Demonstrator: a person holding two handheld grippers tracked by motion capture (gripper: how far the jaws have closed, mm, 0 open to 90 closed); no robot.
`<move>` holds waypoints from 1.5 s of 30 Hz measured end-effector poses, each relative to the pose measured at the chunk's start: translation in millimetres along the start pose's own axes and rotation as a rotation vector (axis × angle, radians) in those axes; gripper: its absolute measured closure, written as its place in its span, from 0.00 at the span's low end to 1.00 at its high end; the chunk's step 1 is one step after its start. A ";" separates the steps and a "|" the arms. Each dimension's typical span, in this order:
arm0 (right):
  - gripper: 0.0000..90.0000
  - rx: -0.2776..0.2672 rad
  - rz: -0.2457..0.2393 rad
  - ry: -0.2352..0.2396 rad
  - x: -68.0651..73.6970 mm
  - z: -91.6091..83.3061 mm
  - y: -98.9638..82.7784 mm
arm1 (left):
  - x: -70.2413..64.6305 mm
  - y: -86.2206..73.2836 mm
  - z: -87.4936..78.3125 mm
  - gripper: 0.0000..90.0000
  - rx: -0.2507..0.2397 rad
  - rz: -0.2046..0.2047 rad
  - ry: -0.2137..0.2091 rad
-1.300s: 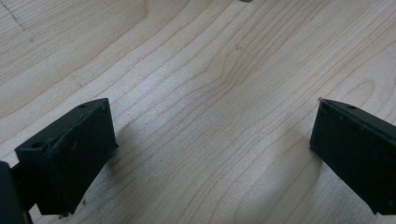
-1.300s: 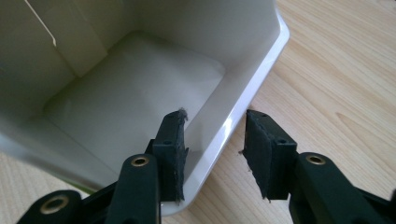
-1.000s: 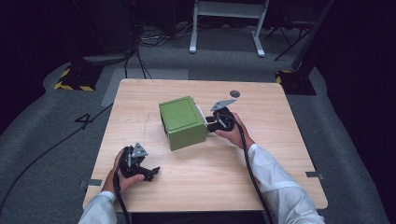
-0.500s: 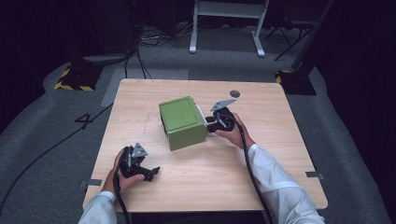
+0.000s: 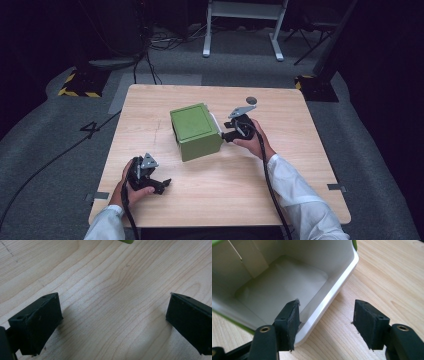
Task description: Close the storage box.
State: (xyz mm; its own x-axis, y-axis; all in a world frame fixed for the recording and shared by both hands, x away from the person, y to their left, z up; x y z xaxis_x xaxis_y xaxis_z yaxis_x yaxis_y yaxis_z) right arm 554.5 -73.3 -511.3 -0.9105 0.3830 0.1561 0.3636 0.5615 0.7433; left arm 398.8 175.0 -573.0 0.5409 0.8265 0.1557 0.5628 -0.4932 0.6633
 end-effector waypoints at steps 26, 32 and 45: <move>0.28 0.066 -0.086 -0.160 -9.2 -52.9 -15.6 | 0.0 0.0 0.0 0.00 0.000 0.000 0.000; 0.27 0.056 -0.086 -0.161 -6.0 -69.1 -20.0 | 0.0 0.0 0.0 0.00 0.000 0.000 0.000; 0.25 0.059 -0.086 -0.181 6.6 -106.7 -43.6 | 0.0 0.1 0.0 0.00 0.000 0.000 0.000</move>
Point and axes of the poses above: each handheld gripper's, and its own axes: z roughly forward along the jaws, y roughly out of its top, x roughly to its left, the point moved 9 cm from there along z, roughly forward along the jaws, and after that the axes turned 13 degrees about y, right-handed, at the moved point
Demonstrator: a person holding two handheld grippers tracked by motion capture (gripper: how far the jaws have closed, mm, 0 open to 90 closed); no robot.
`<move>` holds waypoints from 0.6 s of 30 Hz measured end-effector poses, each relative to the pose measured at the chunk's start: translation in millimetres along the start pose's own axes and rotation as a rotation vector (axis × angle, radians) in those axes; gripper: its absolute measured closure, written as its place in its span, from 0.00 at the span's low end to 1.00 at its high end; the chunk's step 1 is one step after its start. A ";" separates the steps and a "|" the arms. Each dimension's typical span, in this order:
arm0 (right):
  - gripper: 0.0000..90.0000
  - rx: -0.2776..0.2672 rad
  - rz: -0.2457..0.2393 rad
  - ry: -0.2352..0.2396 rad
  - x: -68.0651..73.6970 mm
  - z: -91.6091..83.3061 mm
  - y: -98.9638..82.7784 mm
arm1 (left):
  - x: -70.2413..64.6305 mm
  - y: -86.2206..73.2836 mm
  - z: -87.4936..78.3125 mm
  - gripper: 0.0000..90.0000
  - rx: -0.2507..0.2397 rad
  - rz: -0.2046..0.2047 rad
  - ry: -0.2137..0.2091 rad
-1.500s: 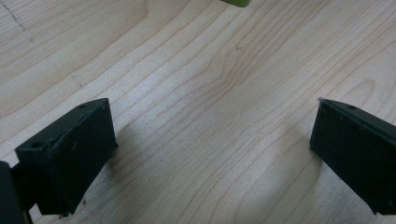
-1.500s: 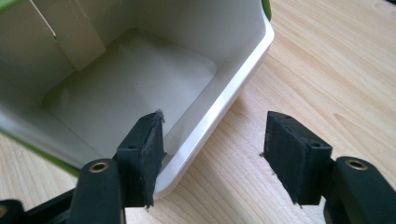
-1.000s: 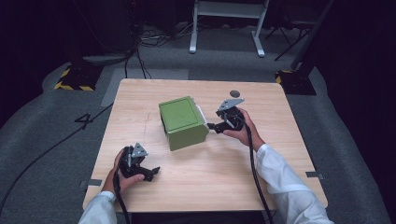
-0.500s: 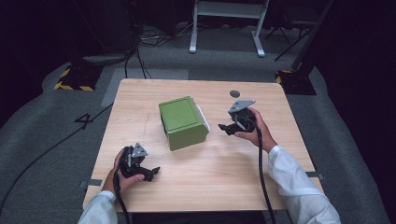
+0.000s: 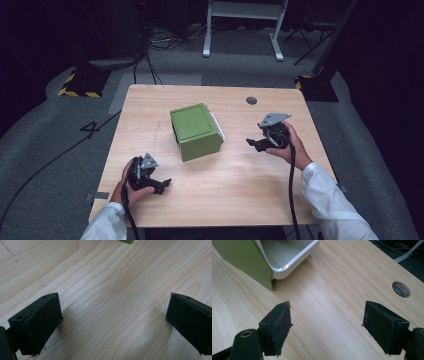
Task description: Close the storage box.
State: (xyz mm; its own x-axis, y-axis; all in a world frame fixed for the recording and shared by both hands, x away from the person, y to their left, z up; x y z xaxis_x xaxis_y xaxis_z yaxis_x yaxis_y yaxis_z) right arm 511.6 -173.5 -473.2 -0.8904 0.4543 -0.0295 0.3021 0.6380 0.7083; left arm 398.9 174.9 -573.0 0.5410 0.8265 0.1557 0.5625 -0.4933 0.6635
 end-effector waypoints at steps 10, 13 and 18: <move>0.25 -0.011 0.043 -0.018 3.6 -30.3 -32.3 | -1.3 0.6 0.6 0.00 0.002 -0.004 -0.006; 0.25 0.001 0.047 -0.034 4.7 -36.7 -45.2 | -1.3 0.7 0.7 0.00 0.001 -0.004 -0.007; 0.25 0.018 0.059 -0.046 6.2 -46.4 -68.5 | -1.3 0.7 0.7 0.00 0.001 -0.003 -0.007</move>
Point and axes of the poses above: each handheld gripper's, and its own axes: z roughly forward along the jaws, y roughly out of its top, x roughly to its left, the point moved 9 cm from there along z, roughly forward along the jaws, and after that the axes turned 13 degrees about y, right-handed, at the moved point
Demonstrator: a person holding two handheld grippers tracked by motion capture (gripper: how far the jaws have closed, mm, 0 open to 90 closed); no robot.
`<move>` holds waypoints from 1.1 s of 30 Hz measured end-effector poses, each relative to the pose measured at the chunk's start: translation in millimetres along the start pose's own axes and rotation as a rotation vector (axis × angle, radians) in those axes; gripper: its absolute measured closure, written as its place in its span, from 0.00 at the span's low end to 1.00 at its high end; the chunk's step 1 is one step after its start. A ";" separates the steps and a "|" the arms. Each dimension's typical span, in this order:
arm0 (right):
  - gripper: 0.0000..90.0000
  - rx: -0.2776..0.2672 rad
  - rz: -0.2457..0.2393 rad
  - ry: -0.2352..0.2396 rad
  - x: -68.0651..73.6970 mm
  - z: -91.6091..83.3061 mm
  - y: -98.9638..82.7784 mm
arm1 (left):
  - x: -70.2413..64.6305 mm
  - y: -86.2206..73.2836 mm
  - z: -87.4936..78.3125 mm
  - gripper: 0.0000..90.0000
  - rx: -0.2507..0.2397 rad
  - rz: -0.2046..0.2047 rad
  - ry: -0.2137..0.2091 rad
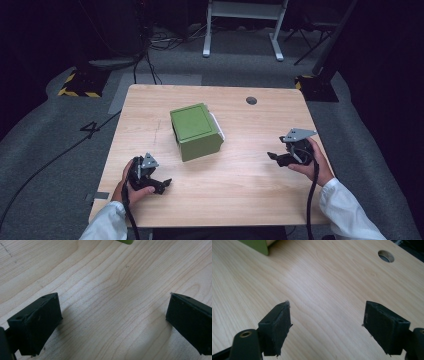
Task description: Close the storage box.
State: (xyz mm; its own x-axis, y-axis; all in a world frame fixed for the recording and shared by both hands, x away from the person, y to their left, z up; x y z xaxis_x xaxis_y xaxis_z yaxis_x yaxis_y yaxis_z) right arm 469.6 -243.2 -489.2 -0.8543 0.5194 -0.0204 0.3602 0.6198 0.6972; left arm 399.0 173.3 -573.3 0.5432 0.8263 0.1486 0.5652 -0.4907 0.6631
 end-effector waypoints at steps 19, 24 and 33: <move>0.25 0.016 0.135 0.013 0.3 -18.0 -93.5 | -0.3 0.4 0.2 0.00 -0.002 0.001 -0.003; 0.25 0.000 0.195 0.012 -4.0 -22.3 -113.5 | 0.0 0.4 0.3 0.00 -0.002 0.003 -0.001; 0.26 -0.077 0.250 -0.017 -8.9 -31.8 -138.5 | -0.3 0.4 0.3 0.00 -0.001 0.001 -0.002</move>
Point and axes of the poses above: each handheld gripper's, and its own axes: z roughly forward along the jaws, y roughly out of its top, x roughly to its left, the point moved 9 cm from there along z, roughly forward along the jaws, and after that the axes turned 13 degrees about y, right-handed, at the moved point
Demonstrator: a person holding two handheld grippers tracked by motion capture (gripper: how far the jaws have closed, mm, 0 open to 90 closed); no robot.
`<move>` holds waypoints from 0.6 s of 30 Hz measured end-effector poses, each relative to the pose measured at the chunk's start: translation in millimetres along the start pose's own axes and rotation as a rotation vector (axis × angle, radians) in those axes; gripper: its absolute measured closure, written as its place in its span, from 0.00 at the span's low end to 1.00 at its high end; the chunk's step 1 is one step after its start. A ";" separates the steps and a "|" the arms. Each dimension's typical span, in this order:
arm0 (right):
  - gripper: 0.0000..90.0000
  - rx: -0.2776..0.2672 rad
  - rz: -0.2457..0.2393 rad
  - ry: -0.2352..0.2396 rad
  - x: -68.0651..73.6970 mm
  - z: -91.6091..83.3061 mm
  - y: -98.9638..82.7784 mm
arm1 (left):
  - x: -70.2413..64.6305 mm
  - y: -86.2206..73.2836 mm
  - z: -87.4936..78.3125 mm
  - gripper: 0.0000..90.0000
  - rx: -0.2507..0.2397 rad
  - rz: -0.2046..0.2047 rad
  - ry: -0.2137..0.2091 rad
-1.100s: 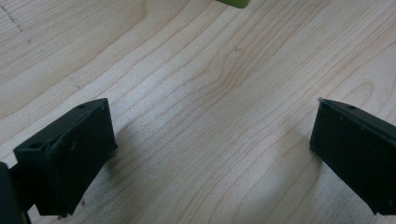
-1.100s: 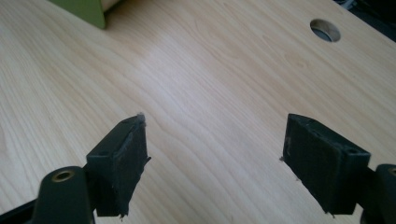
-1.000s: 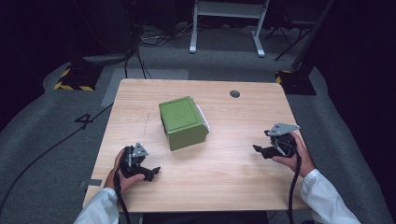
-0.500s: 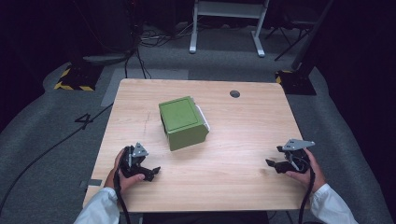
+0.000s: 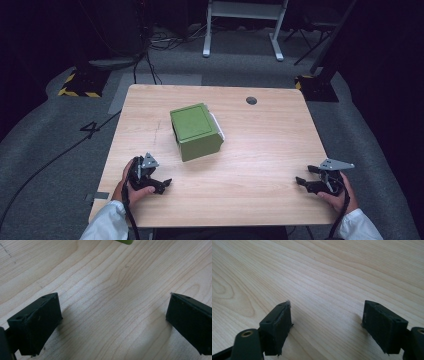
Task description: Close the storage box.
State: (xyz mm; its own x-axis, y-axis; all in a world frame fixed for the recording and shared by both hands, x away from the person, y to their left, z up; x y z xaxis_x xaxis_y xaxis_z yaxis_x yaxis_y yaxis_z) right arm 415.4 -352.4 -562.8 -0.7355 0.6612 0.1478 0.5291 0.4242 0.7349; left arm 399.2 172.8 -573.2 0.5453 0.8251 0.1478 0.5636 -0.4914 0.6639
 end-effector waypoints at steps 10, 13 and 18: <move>0.25 -0.018 0.003 -0.011 0.6 -0.5 -1.4 | -0.2 0.2 0.1 0.00 -0.001 0.004 -0.002; 0.25 -0.018 0.003 -0.012 0.6 -0.6 -1.5 | -0.1 0.2 0.0 0.00 -0.001 0.004 0.001; 0.25 -0.018 0.004 -0.013 0.5 -0.6 -1.5 | -0.4 0.3 0.1 0.00 -0.001 0.003 -0.002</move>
State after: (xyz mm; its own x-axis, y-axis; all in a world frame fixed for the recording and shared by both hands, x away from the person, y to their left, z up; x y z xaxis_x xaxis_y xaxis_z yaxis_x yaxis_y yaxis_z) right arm 413.9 -353.1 -563.5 -0.7281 0.6706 0.1421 0.5239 0.4107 0.7462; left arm 399.2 172.3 -573.2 0.5480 0.8232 0.1485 0.5615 -0.4936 0.6642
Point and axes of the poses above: each handheld gripper's, and its own axes: z roughly forward along the jaws, y roughly out of its top, x roughly to its left, the point moved 9 cm from there along z, roughly forward along the jaws, and after that the axes turned 13 degrees about y, right-handed, at the moved point
